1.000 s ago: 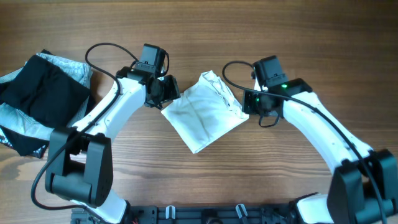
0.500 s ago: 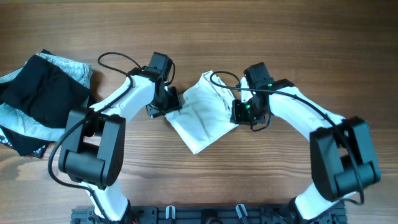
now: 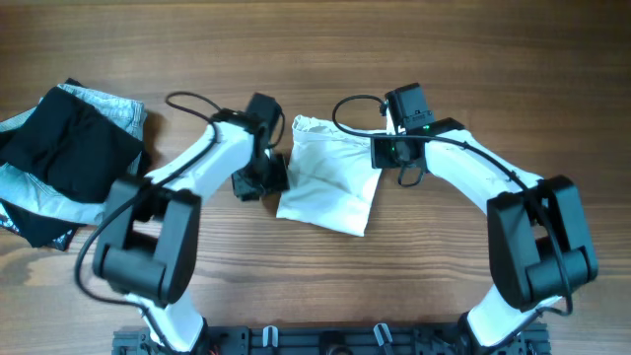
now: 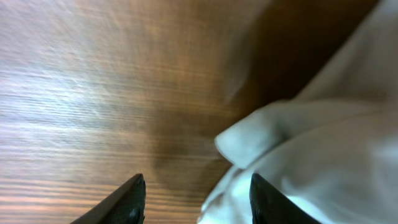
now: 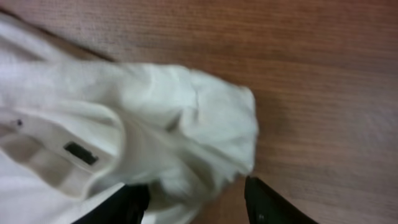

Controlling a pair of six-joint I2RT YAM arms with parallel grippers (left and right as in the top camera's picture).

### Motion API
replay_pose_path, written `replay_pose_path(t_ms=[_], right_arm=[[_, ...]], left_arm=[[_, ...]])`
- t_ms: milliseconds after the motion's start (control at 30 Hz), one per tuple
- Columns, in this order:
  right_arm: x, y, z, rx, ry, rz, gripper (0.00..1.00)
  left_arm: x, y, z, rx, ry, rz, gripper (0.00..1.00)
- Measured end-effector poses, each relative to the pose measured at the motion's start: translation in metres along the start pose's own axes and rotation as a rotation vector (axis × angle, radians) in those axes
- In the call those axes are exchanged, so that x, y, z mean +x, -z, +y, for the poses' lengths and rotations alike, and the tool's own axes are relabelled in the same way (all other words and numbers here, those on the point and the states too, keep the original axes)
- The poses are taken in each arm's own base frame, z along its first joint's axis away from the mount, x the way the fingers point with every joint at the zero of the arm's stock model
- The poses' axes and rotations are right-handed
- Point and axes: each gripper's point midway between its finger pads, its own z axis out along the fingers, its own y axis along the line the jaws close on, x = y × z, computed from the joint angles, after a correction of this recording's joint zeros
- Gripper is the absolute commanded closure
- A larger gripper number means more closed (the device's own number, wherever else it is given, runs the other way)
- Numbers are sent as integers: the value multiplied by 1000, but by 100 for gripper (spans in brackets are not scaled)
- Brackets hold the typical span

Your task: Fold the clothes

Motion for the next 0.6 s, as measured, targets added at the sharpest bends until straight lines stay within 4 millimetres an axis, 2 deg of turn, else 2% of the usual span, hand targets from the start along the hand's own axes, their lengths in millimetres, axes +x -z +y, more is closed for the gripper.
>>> replay_pose_path(t_ms=[67,133,200,267,367,500,567,600], right_arm=[[-5,21,0,5,11,-31,40],[-18,51,3,-6,18,-108,39],[-27,77,6,-18,22,-170,39],[-30,99,7,-27,24,-209,39],[-23,105,6,-23,22,-189,39],[-15,104,4,-16,14,-158,39],[-15,104,4,-16,13,-157,39],[-15,104,4,-16,13,-156,39]], left_arm=[[-42,33,-16,117,-25,-200,16],[-72,63,-36,226,-87,-356,8],[-86,78,-48,293,-133,-423,3],[-92,83,-59,342,-174,-451,1],[-99,74,-69,381,-204,-453,1],[-101,38,-77,421,-216,-374,1],[-101,20,-80,439,-218,-334,6],[-101,19,-85,465,-231,-329,11]])
